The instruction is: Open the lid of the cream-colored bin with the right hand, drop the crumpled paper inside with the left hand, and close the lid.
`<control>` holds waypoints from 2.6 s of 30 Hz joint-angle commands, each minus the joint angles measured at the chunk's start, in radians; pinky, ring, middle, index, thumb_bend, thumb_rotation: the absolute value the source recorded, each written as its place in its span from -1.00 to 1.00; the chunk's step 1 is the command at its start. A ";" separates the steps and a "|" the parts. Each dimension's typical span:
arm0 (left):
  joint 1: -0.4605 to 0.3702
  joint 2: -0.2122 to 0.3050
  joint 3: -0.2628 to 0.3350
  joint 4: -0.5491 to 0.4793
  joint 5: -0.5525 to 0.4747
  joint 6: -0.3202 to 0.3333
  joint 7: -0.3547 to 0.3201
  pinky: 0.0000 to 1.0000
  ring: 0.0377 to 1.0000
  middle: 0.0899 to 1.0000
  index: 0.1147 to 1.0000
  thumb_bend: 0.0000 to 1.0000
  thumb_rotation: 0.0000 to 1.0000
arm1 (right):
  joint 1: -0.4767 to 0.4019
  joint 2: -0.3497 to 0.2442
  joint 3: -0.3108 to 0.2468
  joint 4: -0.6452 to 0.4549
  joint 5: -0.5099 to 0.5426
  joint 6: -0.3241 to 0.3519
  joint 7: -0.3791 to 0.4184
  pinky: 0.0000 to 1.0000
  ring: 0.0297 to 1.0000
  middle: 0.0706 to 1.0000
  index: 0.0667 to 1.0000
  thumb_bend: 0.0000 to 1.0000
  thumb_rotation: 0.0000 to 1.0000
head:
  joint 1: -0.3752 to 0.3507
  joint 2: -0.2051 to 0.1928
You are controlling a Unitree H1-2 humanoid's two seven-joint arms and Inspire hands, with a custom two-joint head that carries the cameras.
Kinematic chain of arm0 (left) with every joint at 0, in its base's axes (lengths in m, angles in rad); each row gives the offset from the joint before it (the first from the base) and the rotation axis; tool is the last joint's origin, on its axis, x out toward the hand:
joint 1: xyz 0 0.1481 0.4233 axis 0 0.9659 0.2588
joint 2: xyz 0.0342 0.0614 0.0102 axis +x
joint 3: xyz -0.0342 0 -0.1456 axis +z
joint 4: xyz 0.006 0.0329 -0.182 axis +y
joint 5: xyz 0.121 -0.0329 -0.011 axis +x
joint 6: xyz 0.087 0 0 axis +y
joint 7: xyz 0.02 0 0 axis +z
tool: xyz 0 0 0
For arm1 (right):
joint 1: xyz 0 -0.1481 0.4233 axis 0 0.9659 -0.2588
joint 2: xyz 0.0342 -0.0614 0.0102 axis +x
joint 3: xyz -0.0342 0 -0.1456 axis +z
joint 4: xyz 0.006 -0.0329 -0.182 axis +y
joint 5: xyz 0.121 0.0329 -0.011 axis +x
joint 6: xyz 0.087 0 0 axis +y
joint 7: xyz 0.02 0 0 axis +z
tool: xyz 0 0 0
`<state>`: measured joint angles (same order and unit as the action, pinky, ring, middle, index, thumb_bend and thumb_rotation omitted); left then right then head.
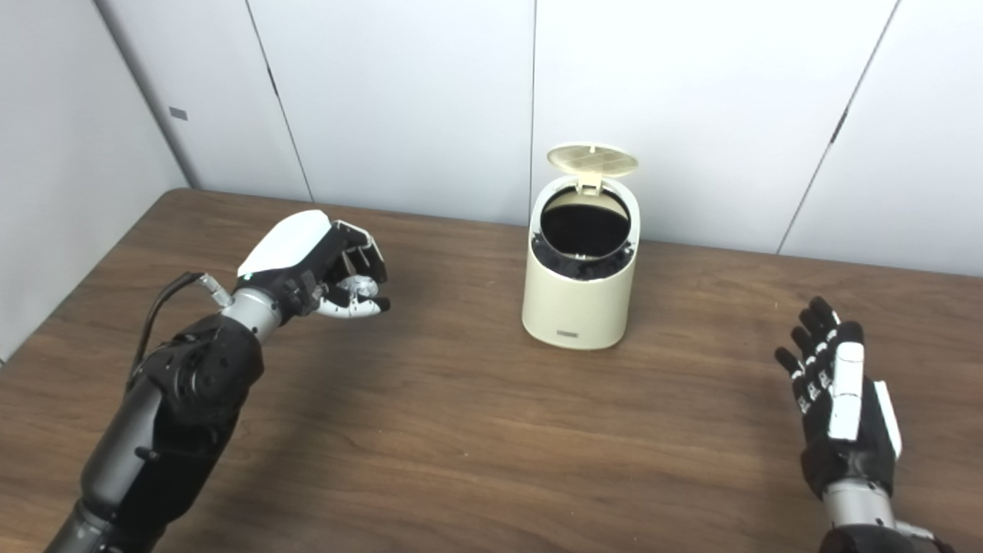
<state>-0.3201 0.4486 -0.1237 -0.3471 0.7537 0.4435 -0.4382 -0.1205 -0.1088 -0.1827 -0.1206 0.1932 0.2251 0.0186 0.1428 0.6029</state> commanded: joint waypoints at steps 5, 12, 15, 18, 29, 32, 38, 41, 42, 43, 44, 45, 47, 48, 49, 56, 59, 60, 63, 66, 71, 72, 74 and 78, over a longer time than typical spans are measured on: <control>-0.083 -0.018 -0.033 0.002 0.034 -0.023 0.031 -0.18 -0.23 -0.07 -0.18 0.00 -1.00 | -0.021 -0.015 -0.005 0.036 0.022 -0.115 0.034 0.89 0.93 0.93 0.89 0.02 1.00 | -0.031 -0.016; -0.120 -0.023 -0.059 0.040 0.022 -0.093 0.035 -0.21 -0.27 -0.14 -0.14 0.00 -1.00 | -0.019 -0.030 0.004 0.089 -0.001 -0.183 0.043 0.82 0.92 0.92 0.85 0.04 1.00 | -0.051 -0.023; -0.137 -0.032 -0.058 0.043 0.015 -0.086 0.025 -0.16 -0.23 -0.11 -0.17 0.00 -1.00 | -0.017 -0.032 0.004 0.093 -0.007 -0.193 0.041 0.82 0.91 0.91 0.84 0.04 1.00 | -0.053 -0.024; -0.152 -0.036 -0.061 0.046 0.009 -0.093 0.028 -0.14 -0.22 -0.08 -0.18 0.00 -1.00 | -0.016 -0.032 0.002 0.099 -0.004 -0.200 0.042 0.82 0.91 0.90 0.84 0.03 1.00 | -0.055 -0.024; -0.239 -0.064 -0.089 0.056 0.041 -0.056 0.007 -0.30 -0.27 -0.16 -0.14 -0.05 -1.00 | -0.015 -0.035 0.010 0.116 -0.019 -0.210 0.047 0.80 0.92 0.91 0.87 0.11 1.00 | -0.076 -0.023; -0.265 -0.072 -0.101 0.053 0.071 -0.021 -0.017 -0.25 -0.28 -0.17 -0.11 -0.05 -1.00 | -0.014 -0.032 0.009 0.118 -0.018 -0.205 0.045 0.82 0.94 0.93 0.88 0.10 1.00 | -0.078 -0.025; -0.294 -0.090 -0.106 0.080 0.058 -0.043 -0.003 -0.19 -0.24 -0.13 -0.12 -0.05 -1.00 | -0.019 -0.027 0.010 0.131 -0.022 -0.218 0.041 0.80 0.92 0.91 0.86 0.10 1.00 | -0.091 -0.029; -0.303 -0.105 -0.101 0.098 0.048 -0.056 0.010 -0.23 -0.22 -0.12 -0.17 -0.05 -1.00 | -0.019 -0.025 0.013 0.135 -0.025 -0.227 0.040 0.80 0.92 0.91 0.85 0.11 1.00 | -0.095 -0.031; -0.308 -0.109 -0.100 0.103 0.046 -0.059 0.013 -0.22 -0.22 -0.12 -0.19 -0.05 -1.00 | -0.019 -0.024 0.014 0.135 -0.027 -0.230 0.040 0.78 0.92 0.90 0.85 0.12 1.00 | -0.098 -0.031; -0.312 -0.113 -0.101 0.104 0.045 -0.058 0.013 -0.21 -0.21 -0.11 -0.20 -0.05 -1.00 | -0.019 -0.024 0.015 0.137 -0.028 -0.232 0.040 0.79 0.92 0.90 0.85 0.13 1.00 | -0.099 -0.031; -0.317 -0.119 -0.099 0.102 0.043 -0.050 0.010 -0.21 -0.21 -0.11 -0.20 -0.05 -1.00 | -0.020 -0.023 0.016 0.141 -0.031 -0.234 0.039 0.79 0.92 0.90 0.86 0.13 1.00 | -0.102 -0.032; -0.321 -0.123 -0.098 0.101 0.040 -0.043 0.009 -0.21 -0.22 -0.11 -0.20 -0.05 -1.00 | -0.021 -0.023 0.017 0.145 -0.035 -0.237 0.038 0.78 0.91 0.90 0.86 0.14 1.00 | -0.104 -0.033; -0.328 -0.130 -0.097 0.101 0.039 -0.033 0.010 -0.21 -0.22 -0.10 -0.21 -0.05 -1.00 | -0.021 -0.021 0.019 0.145 -0.037 -0.235 0.036 0.77 0.90 0.89 0.86 0.15 1.00 | -0.104 -0.035; -0.334 -0.132 -0.100 0.104 0.043 -0.032 0.010 -0.19 -0.20 -0.08 -0.21 -0.05 -1.00 | -0.021 -0.020 0.021 0.145 -0.038 -0.235 0.035 0.76 0.90 0.89 0.86 0.15 1.00 | -0.105 -0.036; -0.337 -0.133 -0.102 0.107 0.046 -0.032 0.010 -0.18 -0.19 -0.08 -0.20 -0.04 -1.00 | -0.022 -0.019 0.021 0.145 -0.039 -0.235 0.034 0.76 0.90 0.89 0.86 0.15 1.00 | -0.105 -0.036; -0.361 -0.166 -0.127 0.131 0.049 -0.020 0.013 -0.14 -0.17 -0.09 -0.19 -0.04 -1.00 | -0.024 -0.022 0.023 0.160 -0.052 -0.244 0.031 0.77 0.90 0.90 0.86 0.13 1.00 | -0.103 -0.041; -0.369 -0.178 -0.133 0.146 0.044 -0.040 0.024 -0.20 -0.20 -0.09 -0.17 -0.04 -1.00 | -0.022 -0.022 0.024 0.160 -0.059 -0.244 0.027 0.76 0.89 0.89 0.86 0.09 1.00 | -0.104 -0.040; -0.374 -0.180 -0.138 0.151 0.046 -0.046 0.027 -0.19 -0.21 -0.09 -0.15 -0.04 -1.00 | -0.022 -0.023 0.023 0.162 -0.059 -0.246 0.027 0.76 0.89 0.89 0.86 0.08 1.00 | -0.104 -0.040; -0.389 -0.187 -0.146 0.159 0.056 -0.048 0.035 -0.19 -0.23 -0.11 -0.13 -0.05 -1.00 | -0.021 -0.023 0.022 0.160 -0.055 -0.244 0.028 0.78 0.90 0.89 0.86 0.09 1.00 | -0.104 -0.039; -0.405 -0.190 -0.154 0.157 0.068 -0.039 0.032 -0.24 -0.24 -0.13 -0.11 -0.05 -1.00 | -0.021 -0.025 0.021 0.163 -0.057 -0.245 0.028 0.78 0.90 0.89 0.86 0.11 1.00 | -0.104 -0.039; -0.414 -0.203 -0.156 0.160 0.063 -0.041 0.039 -0.28 -0.24 -0.14 -0.14 -0.05 -1.00 | -0.024 -0.022 0.023 0.164 -0.059 -0.245 0.026 0.78 0.90 0.89 0.87 0.10 1.00 | -0.105 -0.038; -0.414 -0.207 -0.156 0.161 0.061 -0.044 0.042 -0.26 -0.23 -0.12 -0.14 -0.05 -1.00 | -0.024 -0.021 0.023 0.163 -0.060 -0.245 0.026 0.77 0.89 0.88 0.86 0.09 1.00 | -0.106 -0.039; -0.413 -0.216 -0.158 0.164 0.057 -0.057 0.052 -0.26 -0.24 -0.12 -0.17 -0.05 -1.00 | -0.024 -0.020 0.023 0.167 -0.062 -0.249 0.024 0.77 0.89 0.88 0.86 0.10 1.00 | -0.108 -0.039; -0.416 -0.222 -0.167 0.172 0.053 -0.074 0.059 -0.29 -0.24 -0.11 -0.17 -0.05 -1.00 | -0.025 -0.020 0.024 0.173 -0.063 -0.254 0.022 0.77 0.90 0.89 0.86 0.10 1.00 | -0.109 -0.040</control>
<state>-0.6769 0.2270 -0.2913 -0.1672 0.8078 0.3951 -0.4064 -0.1261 -0.1271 -0.1606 0.0444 0.1309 0.0018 0.0439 0.0337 0.5614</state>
